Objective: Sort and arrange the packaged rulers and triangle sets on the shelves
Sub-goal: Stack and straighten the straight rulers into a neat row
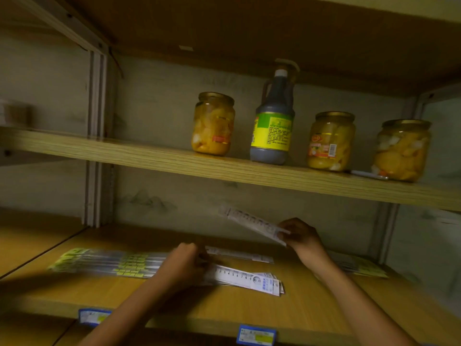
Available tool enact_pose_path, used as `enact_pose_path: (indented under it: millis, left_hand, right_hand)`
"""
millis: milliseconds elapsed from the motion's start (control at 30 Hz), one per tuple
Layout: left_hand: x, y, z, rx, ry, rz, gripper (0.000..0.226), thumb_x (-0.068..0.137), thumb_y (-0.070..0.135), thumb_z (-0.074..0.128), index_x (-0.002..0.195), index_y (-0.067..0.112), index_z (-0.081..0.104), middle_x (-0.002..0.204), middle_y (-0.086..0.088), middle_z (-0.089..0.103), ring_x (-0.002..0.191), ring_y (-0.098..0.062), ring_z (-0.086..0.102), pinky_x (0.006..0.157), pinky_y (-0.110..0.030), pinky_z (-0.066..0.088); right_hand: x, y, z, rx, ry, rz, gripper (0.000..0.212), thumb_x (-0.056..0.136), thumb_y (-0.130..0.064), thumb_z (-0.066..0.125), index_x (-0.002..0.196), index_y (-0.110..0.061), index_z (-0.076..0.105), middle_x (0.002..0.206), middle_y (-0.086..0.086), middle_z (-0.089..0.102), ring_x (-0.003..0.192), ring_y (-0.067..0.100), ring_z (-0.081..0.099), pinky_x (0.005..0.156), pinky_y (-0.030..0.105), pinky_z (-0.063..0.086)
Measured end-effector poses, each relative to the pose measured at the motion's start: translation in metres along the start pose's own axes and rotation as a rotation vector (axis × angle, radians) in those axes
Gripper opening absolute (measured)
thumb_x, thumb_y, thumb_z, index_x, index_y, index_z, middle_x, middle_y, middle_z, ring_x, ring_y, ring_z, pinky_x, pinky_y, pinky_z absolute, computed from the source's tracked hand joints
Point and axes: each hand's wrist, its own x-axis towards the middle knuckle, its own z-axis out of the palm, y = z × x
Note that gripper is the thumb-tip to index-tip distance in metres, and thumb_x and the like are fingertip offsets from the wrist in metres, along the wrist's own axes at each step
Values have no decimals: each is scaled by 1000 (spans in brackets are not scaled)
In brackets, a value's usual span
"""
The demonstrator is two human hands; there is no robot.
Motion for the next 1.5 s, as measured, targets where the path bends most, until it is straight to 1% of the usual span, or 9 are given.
enact_pose_path:
  millis: [67, 200, 367, 500, 600, 767, 900, 1233, 1500]
  left_hand:
    - [-2, -4, 2, 137, -6, 15, 50, 70, 55, 58, 114, 33, 65, 113, 3, 66, 104, -17, 60, 86, -32, 53]
    - [-6, -1, 8, 289, 53, 31, 43, 81, 49, 55, 119, 31, 62, 119, -2, 55, 114, -24, 46, 93, -34, 43]
    - [-8, 0, 4, 225, 112, 59, 38, 82, 46, 60, 117, 31, 61, 121, -1, 53, 115, -23, 47, 91, -34, 44]
    - [-5, -1, 1, 59, 233, 83, 20, 83, 41, 61, 98, 29, 67, 108, 2, 62, 99, -18, 58, 79, -34, 51]
    - [-6, 0, -7, -8, 279, 64, 19, 84, 41, 62, 93, 26, 68, 99, 3, 65, 88, -16, 62, 72, -34, 53]
    - [-5, 1, -20, 10, 340, 3, 14, 81, 28, 62, 94, 26, 67, 103, 1, 65, 94, -22, 63, 70, -31, 50]
    - [-3, -1, -23, -13, 306, 3, 11, 81, 28, 63, 91, 29, 67, 102, 3, 65, 89, -19, 63, 73, -35, 55]
    - [13, -5, -15, -32, 214, 0, 13, 84, 20, 62, 95, 25, 67, 98, 5, 67, 83, -12, 63, 62, -27, 49]
    - [53, -3, -1, -59, 37, 64, 17, 86, 16, 63, 101, 12, 70, 109, -6, 68, 96, -20, 65, 81, -33, 55]
  right_hand:
    - [-2, -3, 0, -6, -7, -4, 16, 85, -14, 72, 100, -19, 67, 102, -3, 68, 94, 14, 65, 68, 22, 52]
    - [-7, -11, -2, -41, -25, -10, 16, 86, -13, 71, 101, -16, 67, 101, -5, 68, 93, 12, 65, 63, 14, 51]
    - [-18, -20, -4, -80, -129, 26, 15, 86, -17, 72, 99, -21, 65, 103, -3, 68, 93, 10, 64, 63, 13, 51]
    - [-28, -26, -4, -99, -212, 71, 19, 86, -22, 72, 103, -22, 64, 104, -4, 69, 93, 10, 68, 66, 15, 53]
    - [-36, -30, -5, -66, -274, 102, 19, 86, -19, 72, 104, -18, 65, 104, -4, 71, 88, 6, 70, 69, 17, 55]
    - [-48, -31, 0, -88, -356, 126, 16, 89, -13, 69, 105, -13, 67, 102, 3, 73, 87, 11, 72, 69, 20, 57]
    - [-54, -23, 6, -174, -376, 96, 15, 87, -15, 71, 102, -16, 70, 100, 1, 73, 85, 11, 71, 71, 20, 56]
    - [-53, -9, 13, -432, -378, 24, 8, 83, -34, 73, 90, -38, 75, 96, -16, 69, 88, 0, 63, 75, 18, 51]
    - [-54, -6, 7, -443, -306, 7, 10, 83, -40, 71, 93, -38, 70, 103, -13, 59, 87, 8, 59, 74, 20, 48]
